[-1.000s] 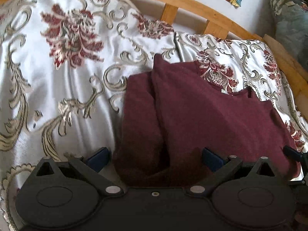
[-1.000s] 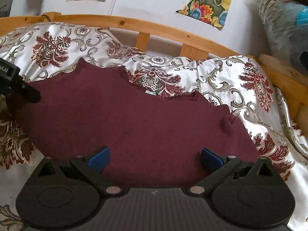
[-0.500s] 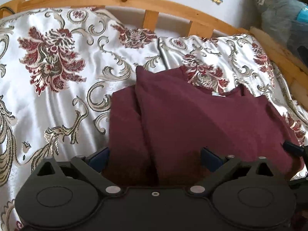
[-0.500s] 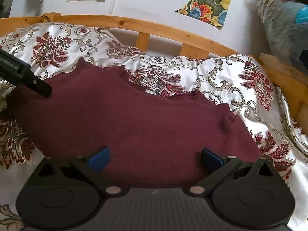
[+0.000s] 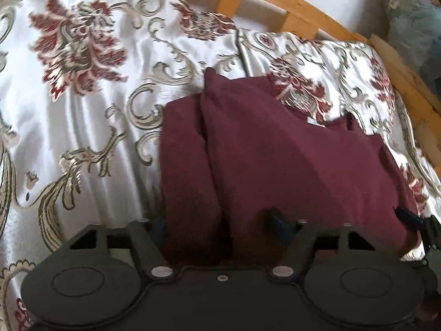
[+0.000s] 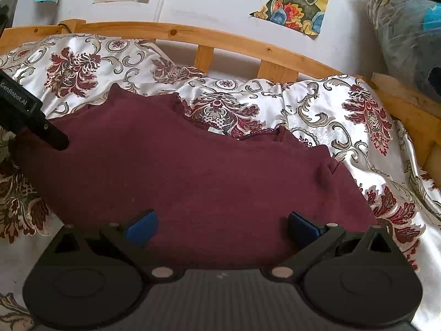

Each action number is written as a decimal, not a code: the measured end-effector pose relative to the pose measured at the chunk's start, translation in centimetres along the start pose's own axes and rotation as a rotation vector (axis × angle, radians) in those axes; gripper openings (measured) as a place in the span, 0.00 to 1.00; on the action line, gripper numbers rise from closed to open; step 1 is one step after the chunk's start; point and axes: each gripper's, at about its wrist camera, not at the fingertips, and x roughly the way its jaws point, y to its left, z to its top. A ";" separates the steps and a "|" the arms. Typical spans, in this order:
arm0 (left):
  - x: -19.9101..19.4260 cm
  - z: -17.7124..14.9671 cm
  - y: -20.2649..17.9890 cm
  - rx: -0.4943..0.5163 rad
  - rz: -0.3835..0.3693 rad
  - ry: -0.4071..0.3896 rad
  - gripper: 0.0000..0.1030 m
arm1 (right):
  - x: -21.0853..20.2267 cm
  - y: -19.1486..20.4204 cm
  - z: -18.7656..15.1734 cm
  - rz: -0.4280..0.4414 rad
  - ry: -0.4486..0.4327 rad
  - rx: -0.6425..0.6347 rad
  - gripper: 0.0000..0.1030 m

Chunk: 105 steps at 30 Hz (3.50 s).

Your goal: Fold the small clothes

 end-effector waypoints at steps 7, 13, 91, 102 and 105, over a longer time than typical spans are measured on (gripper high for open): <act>-0.2 0.3 -1.2 0.049 0.059 0.011 0.61 | 0.1 -0.2 0.0 0.010 0.007 0.014 1.00; -0.4 0.6 -0.4 -0.078 0.035 0.012 0.24 | 0.1 -0.2 0.1 0.010 0.008 0.013 1.00; 0.0 -6.5 -20.0 0.738 0.156 -0.103 0.28 | 7.4 -14.0 3.9 0.420 0.093 0.639 0.22; -1.3 -6.5 -22.4 0.815 0.076 -0.163 0.19 | 3.8 -15.9 6.1 0.349 -0.069 0.467 0.14; -1.4 -6.7 -23.4 0.852 0.048 -0.174 0.19 | 2.8 -16.8 6.4 0.307 -0.094 0.431 0.14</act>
